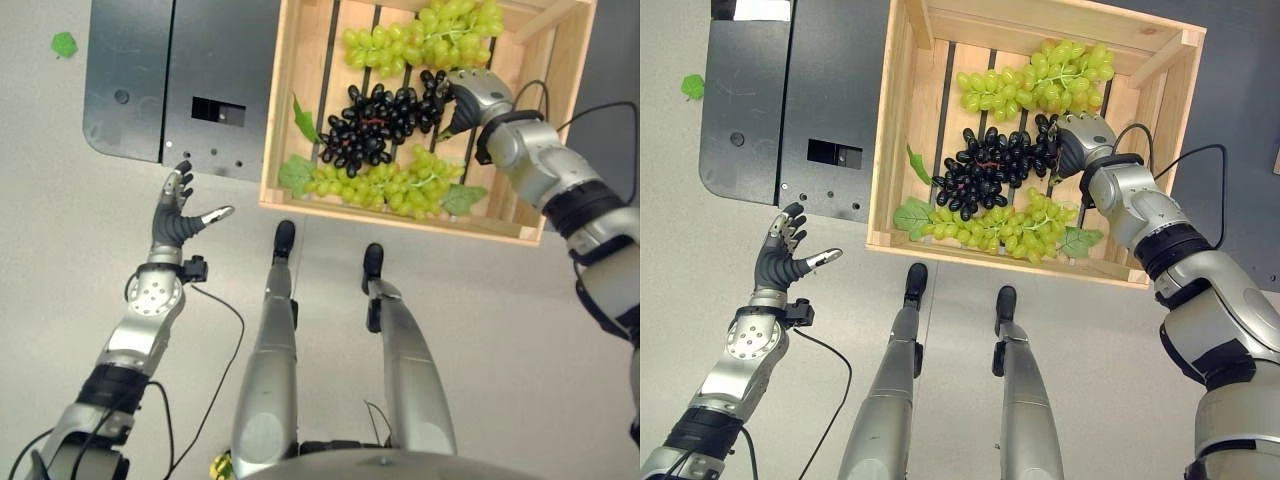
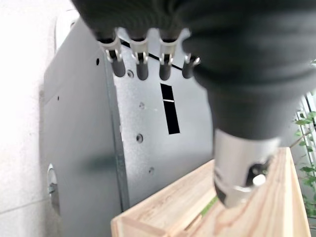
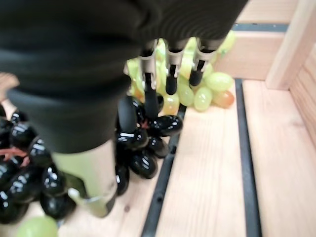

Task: Pick up the fruits from the basket on one side to the basket on the other side

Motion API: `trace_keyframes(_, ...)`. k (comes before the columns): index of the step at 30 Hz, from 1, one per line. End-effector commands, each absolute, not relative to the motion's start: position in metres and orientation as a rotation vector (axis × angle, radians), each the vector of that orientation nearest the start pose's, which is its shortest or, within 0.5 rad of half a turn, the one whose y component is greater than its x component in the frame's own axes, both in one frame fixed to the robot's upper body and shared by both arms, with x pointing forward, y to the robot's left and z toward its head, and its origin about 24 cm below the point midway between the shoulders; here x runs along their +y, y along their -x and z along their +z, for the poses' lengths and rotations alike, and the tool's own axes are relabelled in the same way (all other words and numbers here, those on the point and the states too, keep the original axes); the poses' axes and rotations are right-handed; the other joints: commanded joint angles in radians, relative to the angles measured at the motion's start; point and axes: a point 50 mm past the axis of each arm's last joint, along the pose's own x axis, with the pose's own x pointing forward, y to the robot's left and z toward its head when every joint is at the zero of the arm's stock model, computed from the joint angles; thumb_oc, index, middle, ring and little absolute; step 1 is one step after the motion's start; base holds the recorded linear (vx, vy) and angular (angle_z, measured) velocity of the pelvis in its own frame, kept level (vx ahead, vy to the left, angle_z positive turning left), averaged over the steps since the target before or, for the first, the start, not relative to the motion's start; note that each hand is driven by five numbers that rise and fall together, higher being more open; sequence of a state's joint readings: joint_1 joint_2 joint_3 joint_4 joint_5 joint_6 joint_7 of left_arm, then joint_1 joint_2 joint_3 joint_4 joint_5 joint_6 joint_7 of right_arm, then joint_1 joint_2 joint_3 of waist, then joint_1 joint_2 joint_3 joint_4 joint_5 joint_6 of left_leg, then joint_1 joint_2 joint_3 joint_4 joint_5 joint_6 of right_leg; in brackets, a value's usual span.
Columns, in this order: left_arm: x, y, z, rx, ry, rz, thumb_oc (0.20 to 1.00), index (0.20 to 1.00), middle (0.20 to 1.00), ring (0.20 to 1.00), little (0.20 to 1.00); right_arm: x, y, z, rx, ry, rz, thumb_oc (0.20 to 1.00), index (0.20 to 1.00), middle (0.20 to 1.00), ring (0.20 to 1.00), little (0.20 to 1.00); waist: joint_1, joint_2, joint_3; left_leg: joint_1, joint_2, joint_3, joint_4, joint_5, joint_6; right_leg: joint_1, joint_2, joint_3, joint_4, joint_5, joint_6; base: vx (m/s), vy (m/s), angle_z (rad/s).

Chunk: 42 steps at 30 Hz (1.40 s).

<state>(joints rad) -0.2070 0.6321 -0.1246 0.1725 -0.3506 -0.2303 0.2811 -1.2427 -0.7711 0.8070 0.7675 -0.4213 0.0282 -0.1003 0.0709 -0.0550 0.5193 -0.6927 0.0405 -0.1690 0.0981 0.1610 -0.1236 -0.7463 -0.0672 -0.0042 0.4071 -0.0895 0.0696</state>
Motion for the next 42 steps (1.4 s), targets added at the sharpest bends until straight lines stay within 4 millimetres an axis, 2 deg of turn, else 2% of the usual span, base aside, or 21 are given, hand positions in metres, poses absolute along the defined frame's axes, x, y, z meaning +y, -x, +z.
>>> trace_keyframes(1, 0.256, -0.282, 0.138, -0.397, -0.201, 0.223, 1.0, 1.0, 1.0, 1.0, 1.0, -0.191, -0.408, 0.265, -0.321, 1.681, -0.068, 1.0, 1.0, 1.0, 1.0, 1.0, 0.003, -0.023, 0.001, 0.011, -0.038, 0.006, 0.07, -0.096, 0.046, 0.019, -0.006, -0.001, -0.136, 0.105, 0.038, 0.0, 0.0, 0.0)
trace_keyframes(6, 0.253, -0.284, 0.143, -0.418, -0.194, 0.226, 1.0, 1.0, 1.0, 1.0, 1.0, -0.184, -0.41, 0.272, -0.349, 1.669, -0.085, 1.0, 1.0, 1.0, 1.0, 1.0, 0.007, -0.019, 0.001, 0.001, -0.038, 0.002, 0.064, -0.092, 0.047, 0.005, -0.006, -0.004, -0.132, 0.105, 0.038, 0.0, 0.0, 0.0)
trace_keyframes(15, 0.246, -0.286, 0.143, -0.424, -0.185, 0.219, 1.0, 1.0, 1.0, 1.0, 1.0, -0.165, -0.412, 0.265, -0.368, 1.669, -0.036, 1.0, 1.0, 1.0, 1.0, 1.0, 0.013, -0.013, 0.001, -0.012, -0.039, 0.0, 0.063, -0.092, 0.048, -0.009, -0.005, -0.006, -0.132, 0.105, 0.038, 0.0, 0.002, 0.01)
trace_keyframes(18, 0.244, -0.287, 0.145, -0.431, -0.19, 0.214, 1.0, 1.0, 1.0, 1.0, 1.0, -0.155, -0.408, 0.269, -0.421, 1.676, -0.002, 1.0, 1.0, 1.0, 1.0, 1.0, 0.01, -0.017, 0.001, -0.006, -0.036, -0.002, 0.06, -0.091, 0.047, -0.004, -0.006, -0.008, -0.132, 0.103, 0.039, 0.01, 0.001, 0.0)
trace_keyframes(21, 0.248, -0.285, 0.147, -0.436, -0.2, 0.224, 1.0, 1.0, 1.0, 1.0, 1.0, -0.145, -0.398, 0.281, -0.515, 1.708, 0.037, 1.0, 1.0, 1.0, 1.0, 1.0, 0.002, -0.031, 0.001, 0.0, -0.032, -0.003, 0.056, -0.091, 0.045, 0.002, -0.004, -0.008, -0.135, 0.104, 0.04, 0.0, 0.0, 0.0)
trace_keyframes(22, 0.249, -0.284, 0.148, -0.44, -0.211, 0.229, 1.0, 1.0, 1.0, 1.0, 1.0, -0.142, -0.393, 0.285, -0.55, 1.728, 0.051, 1.0, 1.0, 1.0, 1.0, 1.0, -0.002, -0.038, 0.001, 0.002, -0.031, -0.001, 0.056, -0.091, 0.044, 0.005, -0.004, -0.008, -0.137, 0.104, 0.041, 0.0, 0.0, 0.0)
trace_keyframes(23, 0.253, -0.281, 0.149, -0.443, -0.224, 0.235, 1.0, 1.0, 1.0, 1.0, 1.0, -0.141, -0.38, 0.295, -0.611, 1.77, 0.086, 1.0, 1.0, 1.0, 1.0, 1.0, -0.009, -0.053, 0.001, 0.007, -0.03, 0.002, 0.056, -0.094, 0.041, 0.009, -0.005, -0.007, -0.138, 0.104, 0.042, 0.0, 0.0, 0.0)
trace_keyframes(26, 0.255, -0.279, 0.15, -0.446, -0.239, 0.236, 1.0, 1.0, 1.0, 1.0, 1.0, -0.145, -0.367, 0.306, -0.659, 1.79, 0.096, 1.0, 1.0, 1.0, 1.0, 1.0, -0.016, -0.065, 0.001, 0.004, -0.029, 0.004, 0.057, -0.092, 0.039, 0.006, -0.006, -0.007, -0.14, 0.107, 0.043, 0.0, 0.0, 0.0)
trace_keyframes(28, 0.261, -0.273, 0.152, -0.451, -0.269, 0.241, 1.0, 1.0, 1.0, 1.0, 1.0, -0.153, -0.349, 0.316, -0.713, 1.783, 0.117, 1.0, 1.0, 1.0, 1.0, 1.0, -0.031, -0.082, 0.001, 0.007, -0.027, 0.006, 0.059, -0.093, 0.038, 0.01, -0.007, -0.008, -0.143, 0.11, 0.045, 0.0, 0.0, 0.0)
trace_keyframes(34, 0.266, -0.265, 0.156, -0.46, -0.326, 0.223, 1.0, 1.0, 1.0, 1.0, 1.0, -0.175, -0.317, 0.315, -0.706, 1.789, 0.2, 1.0, 1.0, 1.0, 1.0, 1.0, -0.05, -0.112, 0.001, 0.012, -0.024, 0.013, 0.063, -0.096, 0.036, 0.018, -0.008, -0.006, -0.152, 0.119, 0.05, 0.0, 0.0, 0.0)
trace_keyframes(39, 0.267, -0.261, 0.157, -0.46, -0.347, 0.206, 1.0, 1.0, 1.0, 1.0, 1.0, -0.181, -0.305, 0.319, -0.688, 1.791, 0.233, 1.0, 1.0, 1.0, 1.0, 1.0, -0.055, -0.12, 0.001, 0.02, -0.024, 0.02, 0.065, -0.097, 0.036, 0.026, -0.005, -0.001, -0.158, 0.124, 0.049, 0.0, 0.006, -0.01)
trace_keyframes(42, 0.266, -0.261, 0.157, -0.461, -0.351, 0.197, 1.0, 1.0, 1.0, 1.0, 1.0, -0.184, -0.305, 0.322, -0.675, 1.79, 0.226, 1.0, 1.0, 1.0, 1.0, 1.0, -0.052, -0.118, 0.001, 0.025, -0.023, 0.017, 0.061, -0.094, 0.035, 0.031, -0.005, -0.001, -0.161, 0.126, 0.049, -0.01, 0.007, -0.06)
